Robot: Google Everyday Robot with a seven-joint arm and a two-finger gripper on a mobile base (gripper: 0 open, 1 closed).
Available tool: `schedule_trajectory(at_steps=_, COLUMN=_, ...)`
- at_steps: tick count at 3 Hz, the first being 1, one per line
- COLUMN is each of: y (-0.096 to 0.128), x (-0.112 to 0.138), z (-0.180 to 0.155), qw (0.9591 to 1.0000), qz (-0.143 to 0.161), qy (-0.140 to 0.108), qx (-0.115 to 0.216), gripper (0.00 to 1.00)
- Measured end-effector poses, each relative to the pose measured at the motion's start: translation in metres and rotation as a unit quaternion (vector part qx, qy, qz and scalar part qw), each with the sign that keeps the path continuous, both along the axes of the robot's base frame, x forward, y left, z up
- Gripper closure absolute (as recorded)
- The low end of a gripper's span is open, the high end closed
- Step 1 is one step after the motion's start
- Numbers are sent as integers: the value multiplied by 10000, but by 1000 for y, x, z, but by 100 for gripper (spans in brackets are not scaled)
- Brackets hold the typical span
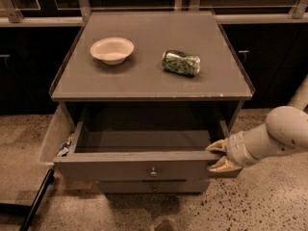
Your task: Open top drawer
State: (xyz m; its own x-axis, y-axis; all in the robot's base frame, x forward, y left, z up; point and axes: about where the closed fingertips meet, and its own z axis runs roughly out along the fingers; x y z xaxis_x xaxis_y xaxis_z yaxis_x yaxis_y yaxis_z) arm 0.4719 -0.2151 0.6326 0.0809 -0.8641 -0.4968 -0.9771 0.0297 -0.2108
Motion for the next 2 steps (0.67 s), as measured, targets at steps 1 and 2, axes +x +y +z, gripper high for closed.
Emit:
schedule_trajectory(at_steps=1, y=0, x=0, z=0, qw=10000, qz=0, qy=0, qx=0, gripper=68)
schedule_trajectory(at_steps=2, y=1, x=-9, z=-3, qw=9999, qz=62, qy=78, qx=58, gripper=45)
